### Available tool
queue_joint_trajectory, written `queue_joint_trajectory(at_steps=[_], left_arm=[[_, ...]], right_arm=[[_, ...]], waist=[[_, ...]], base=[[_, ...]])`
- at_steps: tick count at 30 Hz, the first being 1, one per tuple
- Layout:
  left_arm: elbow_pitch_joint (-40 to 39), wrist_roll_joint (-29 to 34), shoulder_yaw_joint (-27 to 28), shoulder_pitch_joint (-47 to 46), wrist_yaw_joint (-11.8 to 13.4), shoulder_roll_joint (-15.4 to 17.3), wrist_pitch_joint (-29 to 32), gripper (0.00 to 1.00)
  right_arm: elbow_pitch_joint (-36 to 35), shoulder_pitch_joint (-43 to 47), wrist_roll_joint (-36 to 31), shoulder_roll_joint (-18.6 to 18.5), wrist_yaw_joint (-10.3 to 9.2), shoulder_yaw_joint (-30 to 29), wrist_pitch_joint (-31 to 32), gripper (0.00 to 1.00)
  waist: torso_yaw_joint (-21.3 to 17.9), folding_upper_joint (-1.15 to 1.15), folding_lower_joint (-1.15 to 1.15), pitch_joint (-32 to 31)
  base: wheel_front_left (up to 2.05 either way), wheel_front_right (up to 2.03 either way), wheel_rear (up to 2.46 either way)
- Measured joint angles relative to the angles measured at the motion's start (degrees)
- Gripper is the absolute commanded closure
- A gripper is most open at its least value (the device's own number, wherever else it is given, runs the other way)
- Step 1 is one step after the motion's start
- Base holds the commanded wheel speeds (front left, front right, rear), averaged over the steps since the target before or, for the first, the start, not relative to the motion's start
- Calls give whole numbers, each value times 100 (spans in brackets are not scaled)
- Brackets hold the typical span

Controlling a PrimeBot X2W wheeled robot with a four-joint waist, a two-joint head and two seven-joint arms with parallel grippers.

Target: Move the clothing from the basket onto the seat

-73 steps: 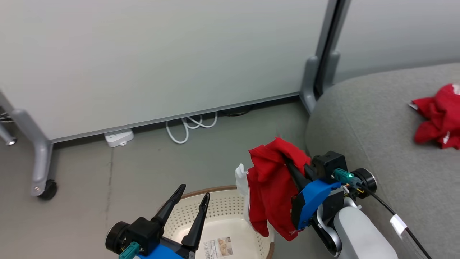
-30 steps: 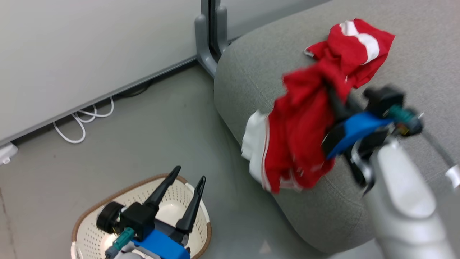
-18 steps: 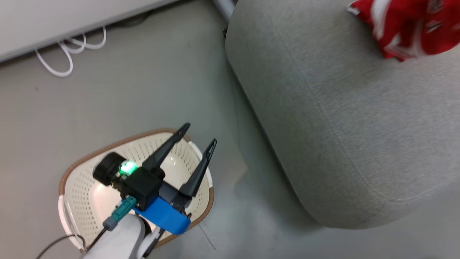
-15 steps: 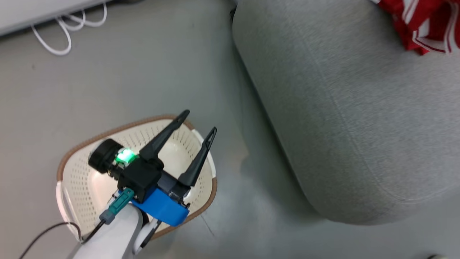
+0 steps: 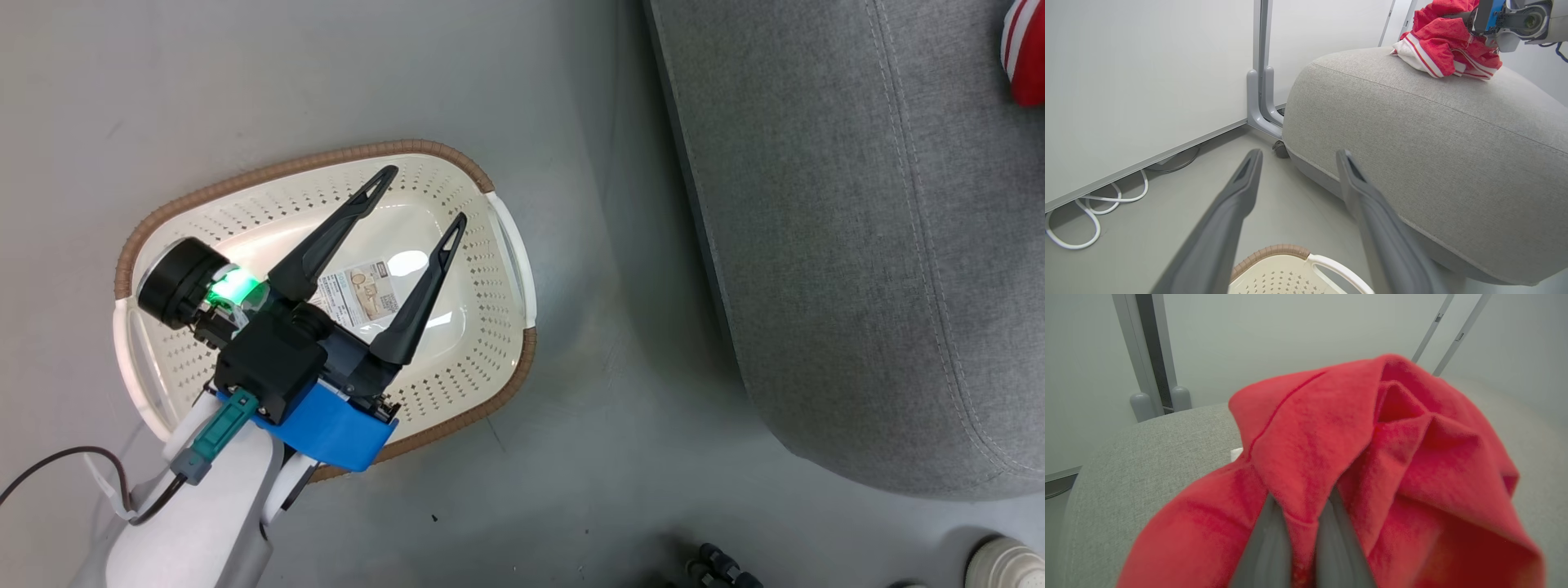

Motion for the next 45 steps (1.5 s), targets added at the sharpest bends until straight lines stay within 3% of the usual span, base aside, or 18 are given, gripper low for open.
queue_joint_trajectory(at_steps=[1,2,3,4,14,22,27,37,45], left_arm=[[-7,-2,8,18,12,3,0,0],[-5,-10,8,34,15,3,-1,0],[-4,-20,9,44,16,2,-1,0],[2,-32,8,47,20,-1,-1,0],[252,-212,41,285,32,-309,-3,0],[537,-360,269,854,8,-721,-9,0],[735,-408,563,1344,-26,-973,-10,0],[878,-341,1267,2077,-51,-1358,-9,0],[979,-315,1727,2365,-92,-1482,-9,0]], right_arm=[[104,-6,-37,-3,0,7,-16,84],[207,-12,-49,0,0,10,-58,56],[281,-19,-94,-3,0,49,-116,36],[345,-34,-134,-12,0,78,-163,0],[699,21,-458,-111,0,372,-301,0],[531,703,-638,-140,0,577,-404,0],[161,1350,-501,52,0,918,-360,0],[-1780,3350,82,463,0,1536,32,0],[-3623,4814,196,1007,0,1472,524,0]], waist=[[8,0,0,-11],[8,0,0,-34],[7,0,0,-62],[8,0,0,-93],[87,0,-1,-675],[268,0,-2,-1471],[442,0,-3,-2121],[994,0,-4,-3195],[1595,0,-3,-3612]], base=[[0,0,0],[0,0,0],[0,0,0],[0,0,0],[0,0,0],[0,0,0],[0,0,0],[0,0,0],[0,0,0]])
